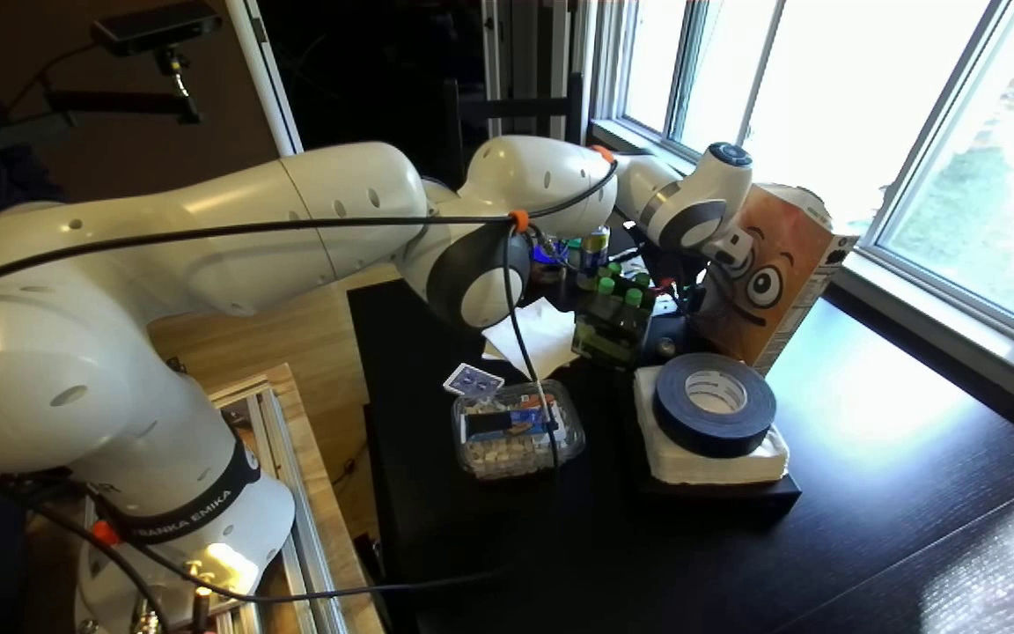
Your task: Place the white and green packet vertically upright
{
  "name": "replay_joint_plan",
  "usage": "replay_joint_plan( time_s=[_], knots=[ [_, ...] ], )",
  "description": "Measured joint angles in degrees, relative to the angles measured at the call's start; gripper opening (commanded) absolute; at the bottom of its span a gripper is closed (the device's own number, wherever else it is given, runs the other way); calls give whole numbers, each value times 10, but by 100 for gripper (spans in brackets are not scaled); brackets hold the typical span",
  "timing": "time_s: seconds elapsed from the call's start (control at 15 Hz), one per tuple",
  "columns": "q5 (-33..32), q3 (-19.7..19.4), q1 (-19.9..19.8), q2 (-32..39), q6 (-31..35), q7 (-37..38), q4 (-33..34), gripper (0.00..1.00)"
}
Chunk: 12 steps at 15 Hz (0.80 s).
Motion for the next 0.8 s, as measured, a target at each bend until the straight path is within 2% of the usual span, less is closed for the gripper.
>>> replay_joint_plan(
  time_s=[0.33,0.4,0.53,0.67,0.73,0.8],
  knots=[
    [1,2,-17,1,0,0,-21,78],
    [1,3,-17,1,1,0,-22,81],
    [1,5,-15,1,6,0,-22,77],
    [2,11,-13,1,14,-3,-22,53],
    [2,14,-11,1,17,-3,-23,49],
    [2,16,-9,1,18,-4,-23,41]
  ],
)
